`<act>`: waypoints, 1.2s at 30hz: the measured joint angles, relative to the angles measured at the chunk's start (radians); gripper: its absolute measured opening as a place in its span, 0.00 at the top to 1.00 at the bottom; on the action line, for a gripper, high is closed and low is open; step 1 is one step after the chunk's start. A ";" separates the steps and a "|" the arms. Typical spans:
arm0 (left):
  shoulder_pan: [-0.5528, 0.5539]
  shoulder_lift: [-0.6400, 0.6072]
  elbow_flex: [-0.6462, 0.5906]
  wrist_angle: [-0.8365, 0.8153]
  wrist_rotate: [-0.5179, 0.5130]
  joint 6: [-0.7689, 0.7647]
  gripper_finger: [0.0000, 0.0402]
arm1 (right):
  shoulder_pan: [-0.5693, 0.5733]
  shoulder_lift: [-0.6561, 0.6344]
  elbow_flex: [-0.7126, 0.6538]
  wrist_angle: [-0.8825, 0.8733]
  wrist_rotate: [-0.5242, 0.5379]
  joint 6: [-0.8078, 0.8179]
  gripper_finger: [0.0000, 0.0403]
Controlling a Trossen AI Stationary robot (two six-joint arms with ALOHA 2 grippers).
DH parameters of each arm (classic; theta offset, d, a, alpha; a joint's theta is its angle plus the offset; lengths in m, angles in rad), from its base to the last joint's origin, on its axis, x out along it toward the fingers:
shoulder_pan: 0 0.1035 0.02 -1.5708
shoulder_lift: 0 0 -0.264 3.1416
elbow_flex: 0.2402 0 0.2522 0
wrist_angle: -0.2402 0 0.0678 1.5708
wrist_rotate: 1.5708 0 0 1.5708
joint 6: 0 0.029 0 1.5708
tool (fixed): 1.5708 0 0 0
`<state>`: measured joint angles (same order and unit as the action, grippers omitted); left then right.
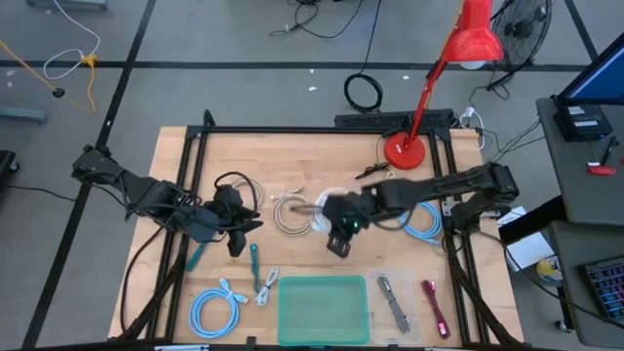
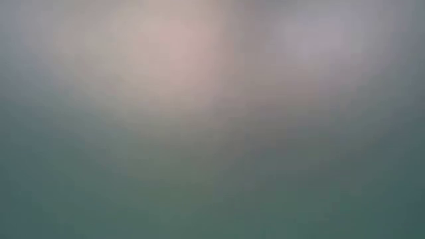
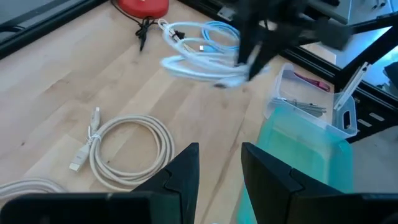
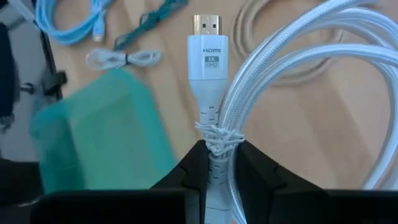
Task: Pick & Place USB Port
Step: Put the white transparent hdmi cable into the green bin
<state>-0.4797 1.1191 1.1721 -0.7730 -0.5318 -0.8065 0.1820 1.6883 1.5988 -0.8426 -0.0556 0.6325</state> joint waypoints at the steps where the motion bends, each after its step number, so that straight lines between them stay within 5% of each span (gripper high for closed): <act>1: 0.000 0.000 0.000 -0.002 0.000 0.000 0.69 | 0.029 0.003 0.012 -0.002 -0.003 0.025 0.89; 9: 0.000 0.000 0.000 -0.008 -0.012 -0.046 0.69 | 0.248 0.029 0.027 0.106 -0.023 0.234 0.89; 21: -0.102 0.023 0.000 0.049 -0.080 -0.213 0.69 | 0.428 0.180 0.030 0.371 0.036 0.371 0.89; 30: -0.208 0.116 -0.001 0.103 -0.100 -0.313 0.69 | 0.468 0.291 0.068 0.247 0.091 0.354 0.89; 36: -0.251 0.158 -0.001 0.142 -0.098 -0.340 0.69 | 0.466 0.377 0.068 0.230 0.008 0.324 0.89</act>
<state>-0.7305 1.2770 1.1713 -0.6315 -0.6296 -1.1466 0.6483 2.0653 1.6669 -0.6122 -0.0473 0.9565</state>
